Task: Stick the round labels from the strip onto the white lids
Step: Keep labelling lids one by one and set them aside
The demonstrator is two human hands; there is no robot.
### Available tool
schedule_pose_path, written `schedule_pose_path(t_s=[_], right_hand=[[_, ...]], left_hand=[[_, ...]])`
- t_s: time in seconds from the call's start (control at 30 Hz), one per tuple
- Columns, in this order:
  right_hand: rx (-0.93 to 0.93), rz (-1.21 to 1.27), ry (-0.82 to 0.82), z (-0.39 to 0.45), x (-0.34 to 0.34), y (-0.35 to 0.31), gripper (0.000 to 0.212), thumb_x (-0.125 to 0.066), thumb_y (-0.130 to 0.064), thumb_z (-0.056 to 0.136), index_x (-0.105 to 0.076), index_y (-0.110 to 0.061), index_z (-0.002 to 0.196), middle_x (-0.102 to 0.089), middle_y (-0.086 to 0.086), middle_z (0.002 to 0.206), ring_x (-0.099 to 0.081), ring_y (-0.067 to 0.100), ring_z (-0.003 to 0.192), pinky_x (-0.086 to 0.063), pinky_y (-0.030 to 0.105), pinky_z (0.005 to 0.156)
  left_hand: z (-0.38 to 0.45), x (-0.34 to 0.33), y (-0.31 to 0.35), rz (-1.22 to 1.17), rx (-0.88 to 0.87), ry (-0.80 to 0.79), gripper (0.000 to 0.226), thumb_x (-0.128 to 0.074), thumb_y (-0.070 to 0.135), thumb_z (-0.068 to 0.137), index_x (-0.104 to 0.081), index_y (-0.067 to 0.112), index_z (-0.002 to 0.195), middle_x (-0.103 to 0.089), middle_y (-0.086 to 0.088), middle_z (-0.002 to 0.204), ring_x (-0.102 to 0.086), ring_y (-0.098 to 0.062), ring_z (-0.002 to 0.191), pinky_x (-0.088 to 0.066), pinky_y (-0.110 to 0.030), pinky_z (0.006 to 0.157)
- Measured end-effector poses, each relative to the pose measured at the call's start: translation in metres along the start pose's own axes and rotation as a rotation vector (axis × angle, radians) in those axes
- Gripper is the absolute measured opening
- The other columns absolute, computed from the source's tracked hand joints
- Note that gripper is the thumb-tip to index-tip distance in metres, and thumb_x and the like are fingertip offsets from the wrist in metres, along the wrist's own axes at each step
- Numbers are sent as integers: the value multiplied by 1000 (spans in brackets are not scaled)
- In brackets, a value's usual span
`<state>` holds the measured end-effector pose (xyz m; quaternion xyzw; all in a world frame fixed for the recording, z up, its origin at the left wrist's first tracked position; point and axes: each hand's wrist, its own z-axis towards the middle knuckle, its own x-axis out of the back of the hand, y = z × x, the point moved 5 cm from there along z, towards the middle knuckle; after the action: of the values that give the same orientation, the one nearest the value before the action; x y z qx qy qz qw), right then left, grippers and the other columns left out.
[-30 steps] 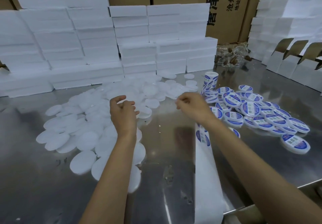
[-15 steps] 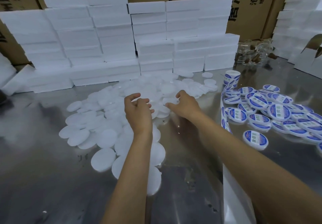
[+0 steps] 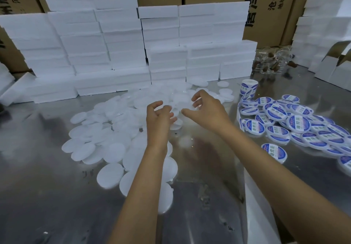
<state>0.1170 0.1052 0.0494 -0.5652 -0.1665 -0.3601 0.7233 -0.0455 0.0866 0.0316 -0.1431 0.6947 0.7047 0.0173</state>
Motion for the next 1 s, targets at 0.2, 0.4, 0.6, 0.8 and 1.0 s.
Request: schedule_pose_path(t_s=[0.2,0.4,0.6,0.8,1.0], right_hand=[[183,70,-31,-38,21,-11,39,-77,-42,78,-51,-32,105,-61,-19,106,-55,4,102,-46,22,81],[37,100,60,-53,66,30,11,-61,-15,90,-64,-22,99,-67,-12,100,-61,8,94,-43,25,76],[-188,17,-59,-76,75,85,16,-61,-11,87,-67,-26,88,-63,-11,83,-57,6,75,-40,20,67],[-15,-115,-238,-78,37,66,34,-75,-42,83,-69,-25,111,-64,-8,115,-51,11,110,-43,32,97],[38,-265,-226,-77,21,52,63,-58,-81,69,-62,-33,111,-55,-18,112,-39,3,105,-34,34,100]], left_hand=[[-14,-26,-8,-182,126,-350,41,-46,-1,102,-53,18,137,-67,-19,118,-75,-32,98,-62,-32,80],[-17,-29,-11,-242,155,-360,40,-43,-12,96,-63,7,125,-58,-22,134,-69,-40,110,-62,-36,85],[-19,-33,-15,-221,165,-374,30,-52,-9,96,-61,6,121,-61,-22,125,-74,-40,94,-63,-38,78],[-17,-32,-20,-78,110,-340,34,-66,-8,91,-54,5,120,-76,-18,105,-76,-28,90,-62,-30,75],[-14,-28,-23,107,112,-316,32,-52,-6,99,-54,15,123,-72,-15,106,-77,-24,77,-62,-30,63]])
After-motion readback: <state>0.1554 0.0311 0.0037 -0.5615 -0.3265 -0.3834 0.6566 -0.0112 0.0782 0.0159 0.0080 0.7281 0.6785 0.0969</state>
